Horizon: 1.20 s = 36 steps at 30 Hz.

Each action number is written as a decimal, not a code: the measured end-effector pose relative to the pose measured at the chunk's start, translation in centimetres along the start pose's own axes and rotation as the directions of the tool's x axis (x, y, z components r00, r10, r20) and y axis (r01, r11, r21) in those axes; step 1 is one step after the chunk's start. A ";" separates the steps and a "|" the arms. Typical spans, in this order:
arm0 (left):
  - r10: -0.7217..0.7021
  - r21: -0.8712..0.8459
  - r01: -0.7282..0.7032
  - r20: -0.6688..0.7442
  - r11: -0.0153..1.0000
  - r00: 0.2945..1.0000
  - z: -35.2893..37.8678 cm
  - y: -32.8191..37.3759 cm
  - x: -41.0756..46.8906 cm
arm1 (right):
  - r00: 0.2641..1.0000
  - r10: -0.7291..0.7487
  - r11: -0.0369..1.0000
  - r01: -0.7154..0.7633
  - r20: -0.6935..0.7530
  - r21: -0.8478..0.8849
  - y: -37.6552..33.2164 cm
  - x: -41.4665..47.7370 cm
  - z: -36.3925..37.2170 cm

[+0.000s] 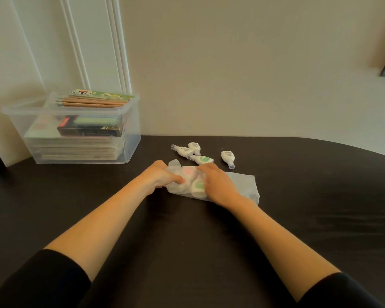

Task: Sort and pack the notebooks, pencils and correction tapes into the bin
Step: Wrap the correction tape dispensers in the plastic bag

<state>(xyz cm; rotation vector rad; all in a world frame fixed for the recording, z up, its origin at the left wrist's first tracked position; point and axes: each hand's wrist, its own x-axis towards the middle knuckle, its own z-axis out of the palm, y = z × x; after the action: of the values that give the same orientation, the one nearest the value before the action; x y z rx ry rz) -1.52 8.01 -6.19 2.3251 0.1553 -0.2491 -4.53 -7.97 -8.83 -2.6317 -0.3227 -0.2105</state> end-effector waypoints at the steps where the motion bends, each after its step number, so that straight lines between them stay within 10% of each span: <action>1: 0.011 0.059 -0.012 0.004 0.998 1.000 0.1 0.2 0.0 | 1.000 -0.015 0.999 0.015 0.003 -0.049 0.0 -0.1 0.0; 8: 0.091 0.487 -0.030 -0.102 0.873 0.991 -0.6 0.4 -0.4 | 0.991 -0.136 0.958 0.133 0.005 -0.254 0.9 -0.8 0.5; 21: 0.288 0.483 -0.119 -0.292 0.868 0.912 -0.1 -1.7 -1.1 | 0.987 -0.150 0.943 0.160 0.056 -0.291 0.5 -0.7 0.1; 26: 0.388 0.595 -0.108 -0.365 0.797 0.847 1.0 -1.0 -0.8 | 0.995 0.007 0.999 -0.011 -0.103 -0.037 0.5 -1.0 0.2; 36: 0.227 0.502 -0.166 -0.062 0.849 0.972 2.7 3.2 2.1 | 0.985 0.082 0.997 -0.079 -0.154 0.023 1.3 -1.2 0.5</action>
<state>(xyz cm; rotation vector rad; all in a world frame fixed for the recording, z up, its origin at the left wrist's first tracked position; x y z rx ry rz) 0.79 3.95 -6.29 2.8468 -0.1065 -0.0435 -5.31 -9.08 -10.11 -2.5863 -0.1642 -0.3811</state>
